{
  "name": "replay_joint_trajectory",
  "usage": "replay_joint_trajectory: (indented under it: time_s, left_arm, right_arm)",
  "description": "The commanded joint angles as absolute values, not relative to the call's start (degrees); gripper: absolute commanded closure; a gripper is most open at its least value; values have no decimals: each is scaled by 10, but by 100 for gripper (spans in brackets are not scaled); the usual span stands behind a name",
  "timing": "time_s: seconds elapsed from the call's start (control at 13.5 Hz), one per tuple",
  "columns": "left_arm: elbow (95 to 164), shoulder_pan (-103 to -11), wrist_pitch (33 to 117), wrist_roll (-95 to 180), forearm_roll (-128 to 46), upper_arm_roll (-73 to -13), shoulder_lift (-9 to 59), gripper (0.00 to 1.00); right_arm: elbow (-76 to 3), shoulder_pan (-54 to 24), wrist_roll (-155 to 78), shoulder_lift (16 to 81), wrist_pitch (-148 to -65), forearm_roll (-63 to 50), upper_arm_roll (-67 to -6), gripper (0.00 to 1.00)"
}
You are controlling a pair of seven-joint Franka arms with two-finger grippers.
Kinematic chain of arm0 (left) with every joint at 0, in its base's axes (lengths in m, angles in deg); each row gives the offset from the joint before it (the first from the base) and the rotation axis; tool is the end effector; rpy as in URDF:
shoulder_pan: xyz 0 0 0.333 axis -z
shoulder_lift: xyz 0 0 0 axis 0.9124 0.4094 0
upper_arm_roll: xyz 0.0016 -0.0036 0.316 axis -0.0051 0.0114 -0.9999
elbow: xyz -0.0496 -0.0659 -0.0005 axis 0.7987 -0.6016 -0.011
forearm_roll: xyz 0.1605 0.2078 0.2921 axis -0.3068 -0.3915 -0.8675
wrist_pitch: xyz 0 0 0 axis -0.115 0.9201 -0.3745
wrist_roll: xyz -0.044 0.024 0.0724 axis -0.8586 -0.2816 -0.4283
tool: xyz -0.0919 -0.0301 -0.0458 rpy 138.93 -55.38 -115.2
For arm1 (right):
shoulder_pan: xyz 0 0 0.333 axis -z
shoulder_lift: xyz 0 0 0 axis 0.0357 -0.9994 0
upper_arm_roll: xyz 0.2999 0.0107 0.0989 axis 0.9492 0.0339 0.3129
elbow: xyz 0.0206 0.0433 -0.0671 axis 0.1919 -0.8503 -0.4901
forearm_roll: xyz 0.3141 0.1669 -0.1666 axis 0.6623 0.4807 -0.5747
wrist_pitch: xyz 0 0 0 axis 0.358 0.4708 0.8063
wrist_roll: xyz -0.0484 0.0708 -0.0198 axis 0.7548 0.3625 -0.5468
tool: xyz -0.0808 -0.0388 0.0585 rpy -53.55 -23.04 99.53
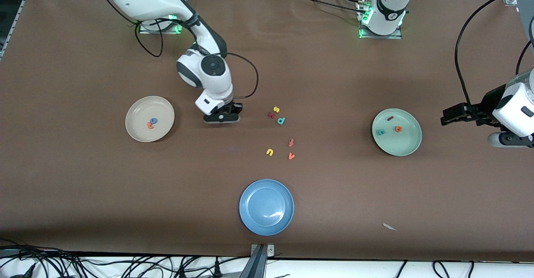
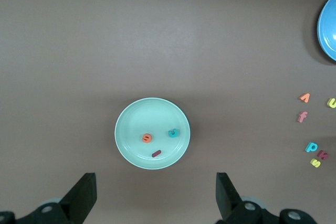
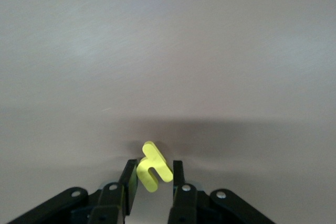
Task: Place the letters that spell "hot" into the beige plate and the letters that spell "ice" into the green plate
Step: 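Grasp the yellow letter and drop it on the beige plate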
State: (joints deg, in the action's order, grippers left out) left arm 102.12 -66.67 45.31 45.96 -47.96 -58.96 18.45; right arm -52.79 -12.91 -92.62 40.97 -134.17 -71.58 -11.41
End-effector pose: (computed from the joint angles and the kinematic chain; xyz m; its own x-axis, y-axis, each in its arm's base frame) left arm 0.6474 -0.0153 0.5668 0.9971 0.0266 -0.0717 0.0300 -0.9985 0.0466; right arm 0.4964 0.3416 0.1970 0.9916 0.1008 0.0808 0.0935 -0.9916 0.0890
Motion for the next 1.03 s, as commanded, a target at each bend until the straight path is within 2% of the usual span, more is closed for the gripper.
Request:
replay_joint_trajectory:
  time_s: [0.0, 0.37, 0.59, 0.66, 0.74, 0.81, 0.96]
  left_arm:
    - [1038, -663, 458, 474, -472, -595, 170, 0]
    - [1038, -663, 457, 474, -472, -594, 170, 0]
    - [1039, -664, 457, 474, -472, -595, 170, 0]
    - [1039, -664, 456, 474, -472, -594, 170, 1]
    - [1039, -664, 456, 474, -472, -594, 170, 1]
    - [1039, -664, 456, 474, -472, -594, 170, 1]
    - [1039, -664, 455, 474, -472, -594, 170, 1]
  right_arm:
    - [-576, -74, -825, 485, -1295, -718, -108, 85]
    - [-653, 50, -606, 565, -1270, -716, -107, 84]
    - [-680, 68, -576, 583, -1270, -667, -108, 80]
    - [-680, 68, -576, 582, -1270, -650, -107, 70]
    - [-680, 68, -576, 581, -1270, -634, -108, 50]
    - [-681, 68, -577, 581, -1270, -626, -108, 0]
    - [-681, 68, -576, 582, -1270, -626, -109, 0]
